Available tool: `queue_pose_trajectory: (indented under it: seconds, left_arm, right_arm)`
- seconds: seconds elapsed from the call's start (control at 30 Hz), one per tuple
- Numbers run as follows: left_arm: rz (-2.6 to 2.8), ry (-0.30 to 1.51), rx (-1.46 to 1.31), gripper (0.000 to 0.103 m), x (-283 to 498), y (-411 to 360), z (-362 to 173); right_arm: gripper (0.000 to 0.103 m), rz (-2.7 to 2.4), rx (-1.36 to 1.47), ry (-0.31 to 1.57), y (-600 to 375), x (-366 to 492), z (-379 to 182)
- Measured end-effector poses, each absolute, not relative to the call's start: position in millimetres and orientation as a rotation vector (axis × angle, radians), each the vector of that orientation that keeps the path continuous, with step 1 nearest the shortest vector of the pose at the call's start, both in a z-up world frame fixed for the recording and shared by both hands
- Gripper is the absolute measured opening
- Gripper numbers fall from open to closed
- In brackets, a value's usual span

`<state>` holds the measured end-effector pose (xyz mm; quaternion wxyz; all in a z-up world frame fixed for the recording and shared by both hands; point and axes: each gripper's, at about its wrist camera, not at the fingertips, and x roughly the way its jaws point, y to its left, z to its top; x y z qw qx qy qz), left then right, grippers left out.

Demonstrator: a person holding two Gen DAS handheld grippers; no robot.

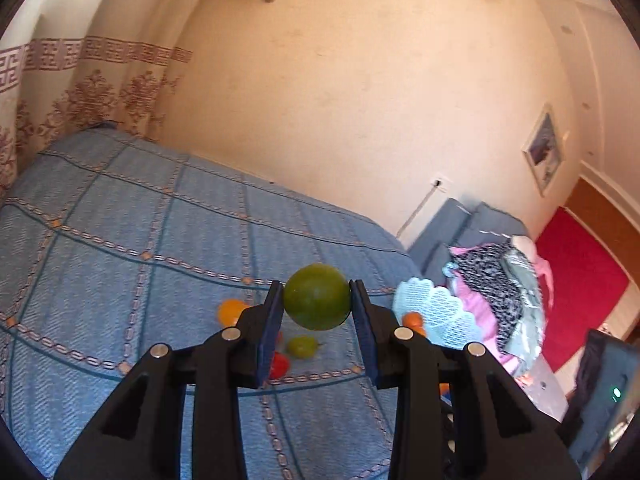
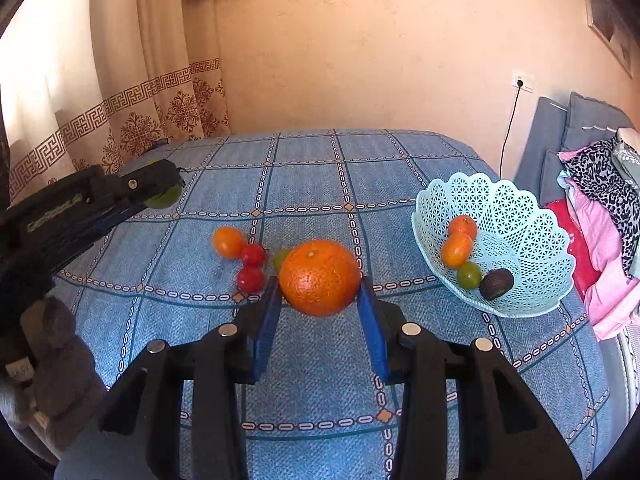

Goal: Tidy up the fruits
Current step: 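Carry green tomato and tangerine into the basket and open both tools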

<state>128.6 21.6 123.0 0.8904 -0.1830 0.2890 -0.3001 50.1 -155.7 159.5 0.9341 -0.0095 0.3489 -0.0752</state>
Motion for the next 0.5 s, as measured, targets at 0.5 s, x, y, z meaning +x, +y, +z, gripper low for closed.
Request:
queue_pose_trajectory:
  seconds: [0.5]
  left_arm:
    - [-0.660,0.640,-0.254,0.035,120.5,-17.1,95.6]
  right_arm:
    - [0.040,-0.076,0.145,0.641,-224.2,54.2,169.5]
